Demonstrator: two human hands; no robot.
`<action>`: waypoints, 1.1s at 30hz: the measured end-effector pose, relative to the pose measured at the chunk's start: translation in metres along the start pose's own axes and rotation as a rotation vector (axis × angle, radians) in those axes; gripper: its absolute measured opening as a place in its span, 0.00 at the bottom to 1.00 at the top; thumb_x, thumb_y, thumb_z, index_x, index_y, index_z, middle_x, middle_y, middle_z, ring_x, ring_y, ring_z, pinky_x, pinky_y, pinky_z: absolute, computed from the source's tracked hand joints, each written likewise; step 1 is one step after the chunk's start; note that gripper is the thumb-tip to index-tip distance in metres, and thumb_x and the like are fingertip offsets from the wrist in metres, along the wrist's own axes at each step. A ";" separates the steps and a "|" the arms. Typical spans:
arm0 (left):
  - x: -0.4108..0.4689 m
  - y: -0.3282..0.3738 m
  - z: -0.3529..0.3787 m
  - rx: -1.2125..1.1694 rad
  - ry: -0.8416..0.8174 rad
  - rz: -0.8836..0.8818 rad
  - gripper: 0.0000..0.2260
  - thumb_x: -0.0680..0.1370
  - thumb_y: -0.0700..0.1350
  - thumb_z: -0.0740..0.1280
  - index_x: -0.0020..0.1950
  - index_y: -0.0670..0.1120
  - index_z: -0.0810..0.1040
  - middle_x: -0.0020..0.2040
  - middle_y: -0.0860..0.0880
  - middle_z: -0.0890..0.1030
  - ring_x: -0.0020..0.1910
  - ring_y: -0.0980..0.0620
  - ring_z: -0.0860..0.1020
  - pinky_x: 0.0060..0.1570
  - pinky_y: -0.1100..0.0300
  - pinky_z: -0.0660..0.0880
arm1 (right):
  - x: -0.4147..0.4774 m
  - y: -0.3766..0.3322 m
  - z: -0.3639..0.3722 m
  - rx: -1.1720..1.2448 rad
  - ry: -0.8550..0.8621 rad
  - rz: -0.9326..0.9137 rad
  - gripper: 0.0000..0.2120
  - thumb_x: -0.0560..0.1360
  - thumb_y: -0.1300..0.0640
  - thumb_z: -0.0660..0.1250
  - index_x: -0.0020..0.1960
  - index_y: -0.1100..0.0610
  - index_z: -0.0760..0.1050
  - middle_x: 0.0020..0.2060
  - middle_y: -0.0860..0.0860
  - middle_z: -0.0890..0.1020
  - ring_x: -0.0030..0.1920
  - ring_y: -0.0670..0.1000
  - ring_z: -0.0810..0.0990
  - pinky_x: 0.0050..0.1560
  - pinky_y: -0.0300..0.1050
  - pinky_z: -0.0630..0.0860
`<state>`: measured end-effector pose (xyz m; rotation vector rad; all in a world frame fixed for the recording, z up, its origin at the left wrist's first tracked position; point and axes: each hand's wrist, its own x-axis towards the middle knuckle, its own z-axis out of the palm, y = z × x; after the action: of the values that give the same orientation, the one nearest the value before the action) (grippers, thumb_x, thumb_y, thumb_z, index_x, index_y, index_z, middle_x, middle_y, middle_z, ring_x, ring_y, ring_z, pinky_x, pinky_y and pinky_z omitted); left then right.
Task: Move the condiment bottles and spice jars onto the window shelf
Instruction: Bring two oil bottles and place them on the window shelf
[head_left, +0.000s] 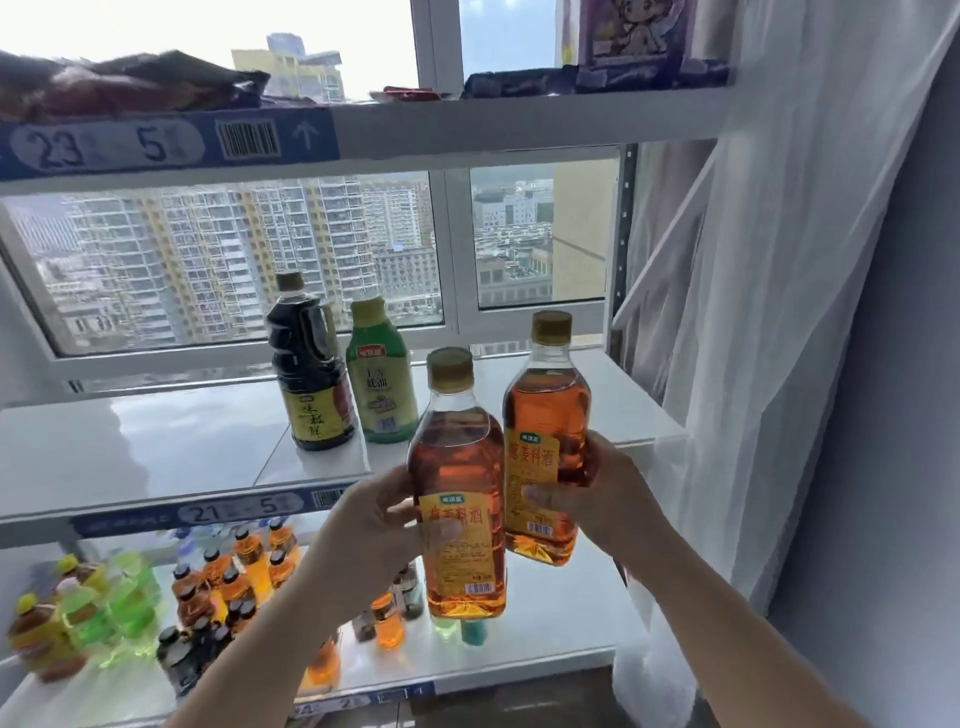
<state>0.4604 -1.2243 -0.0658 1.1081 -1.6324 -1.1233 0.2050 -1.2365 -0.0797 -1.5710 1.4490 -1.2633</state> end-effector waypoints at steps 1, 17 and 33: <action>0.012 -0.001 -0.003 -0.005 -0.006 0.009 0.22 0.71 0.38 0.80 0.63 0.47 0.82 0.59 0.47 0.86 0.60 0.45 0.84 0.62 0.42 0.80 | 0.015 0.003 0.003 0.010 -0.005 0.001 0.23 0.67 0.54 0.82 0.58 0.44 0.79 0.49 0.40 0.87 0.51 0.45 0.87 0.58 0.57 0.82; 0.164 -0.040 -0.058 0.037 -0.063 0.059 0.17 0.74 0.37 0.77 0.61 0.47 0.82 0.55 0.51 0.87 0.56 0.53 0.85 0.45 0.65 0.82 | 0.193 0.035 0.045 0.053 -0.068 0.017 0.20 0.70 0.58 0.79 0.60 0.48 0.79 0.51 0.44 0.88 0.52 0.47 0.87 0.56 0.51 0.82; 0.206 -0.054 -0.051 -0.021 0.016 0.058 0.17 0.73 0.41 0.77 0.62 0.45 0.82 0.55 0.49 0.87 0.55 0.50 0.86 0.49 0.60 0.82 | 0.291 0.073 0.050 0.121 -0.246 0.042 0.29 0.70 0.63 0.80 0.66 0.55 0.72 0.58 0.52 0.85 0.59 0.54 0.85 0.62 0.59 0.80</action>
<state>0.4674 -1.4431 -0.0736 1.0470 -1.6268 -1.0895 0.2051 -1.5396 -0.0997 -1.5466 1.2222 -1.0707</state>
